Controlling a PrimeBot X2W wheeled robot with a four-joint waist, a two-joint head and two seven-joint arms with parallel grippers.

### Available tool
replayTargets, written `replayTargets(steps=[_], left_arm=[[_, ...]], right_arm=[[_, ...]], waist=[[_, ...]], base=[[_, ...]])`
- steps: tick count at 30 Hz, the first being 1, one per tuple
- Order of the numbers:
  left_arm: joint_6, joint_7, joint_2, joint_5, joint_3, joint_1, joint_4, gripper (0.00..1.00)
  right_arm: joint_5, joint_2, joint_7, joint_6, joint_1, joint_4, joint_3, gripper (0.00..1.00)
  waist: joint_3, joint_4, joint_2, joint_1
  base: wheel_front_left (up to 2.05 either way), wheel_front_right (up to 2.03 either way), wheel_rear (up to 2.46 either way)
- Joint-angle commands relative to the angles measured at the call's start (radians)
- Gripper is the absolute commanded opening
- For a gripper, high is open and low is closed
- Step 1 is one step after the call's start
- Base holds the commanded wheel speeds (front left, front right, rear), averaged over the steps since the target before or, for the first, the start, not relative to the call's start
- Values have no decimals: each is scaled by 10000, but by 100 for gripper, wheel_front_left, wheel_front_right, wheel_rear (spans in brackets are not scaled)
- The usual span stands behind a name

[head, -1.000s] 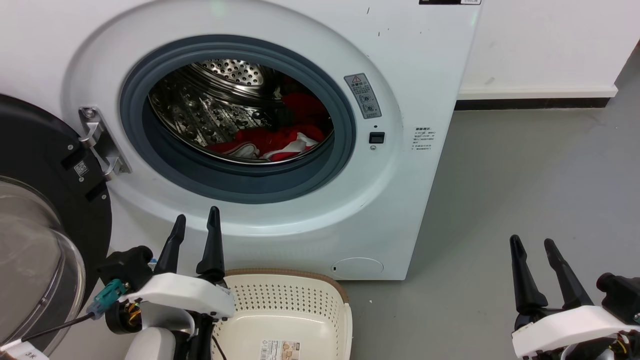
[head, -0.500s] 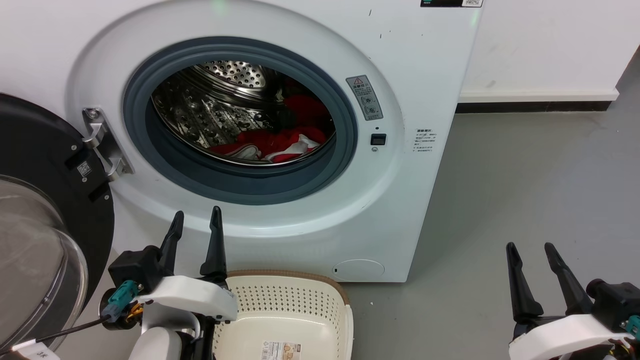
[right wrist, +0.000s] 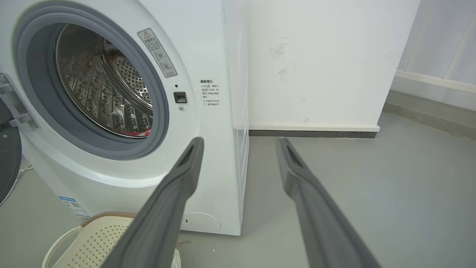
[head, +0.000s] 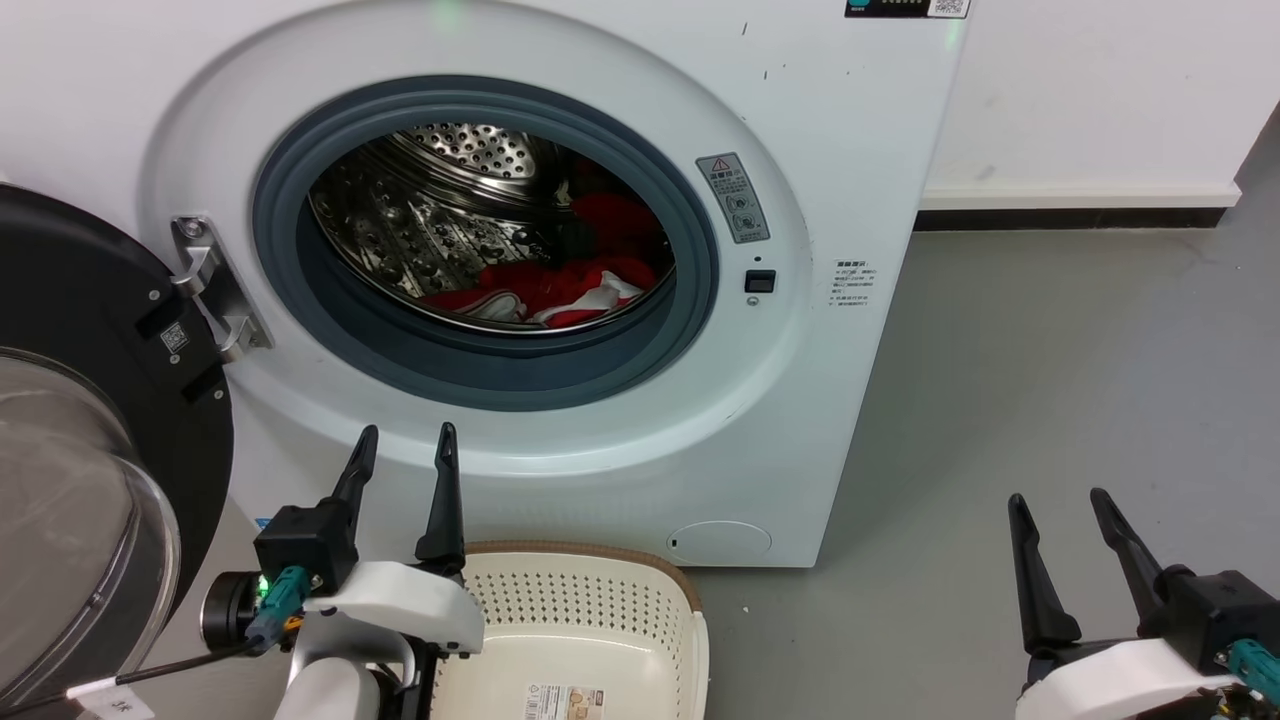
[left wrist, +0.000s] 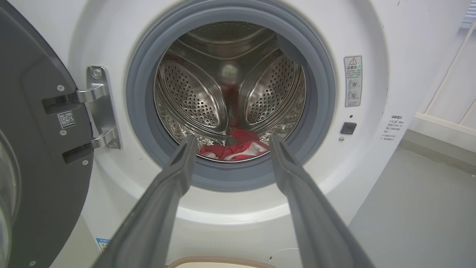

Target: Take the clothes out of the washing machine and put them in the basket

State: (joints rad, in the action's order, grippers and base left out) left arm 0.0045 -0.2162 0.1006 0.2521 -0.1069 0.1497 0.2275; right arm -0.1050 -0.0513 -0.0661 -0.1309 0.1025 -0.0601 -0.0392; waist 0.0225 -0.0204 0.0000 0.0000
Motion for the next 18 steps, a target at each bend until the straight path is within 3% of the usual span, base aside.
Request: replayTargets(steps=[1,18], left_arm=[[47,-112,50,-254,-53,183,48,100],[133,-485,-22,-1307,-207,234,347,100]], right_arm=[[307,13,-73,3,53,-122,28,100],[1865,18,-265,5,220,-204,107,100]], waist=[[1,-9,0,0],[32,-94,0,0]], base=[[0,0,0],[0,0,0]])
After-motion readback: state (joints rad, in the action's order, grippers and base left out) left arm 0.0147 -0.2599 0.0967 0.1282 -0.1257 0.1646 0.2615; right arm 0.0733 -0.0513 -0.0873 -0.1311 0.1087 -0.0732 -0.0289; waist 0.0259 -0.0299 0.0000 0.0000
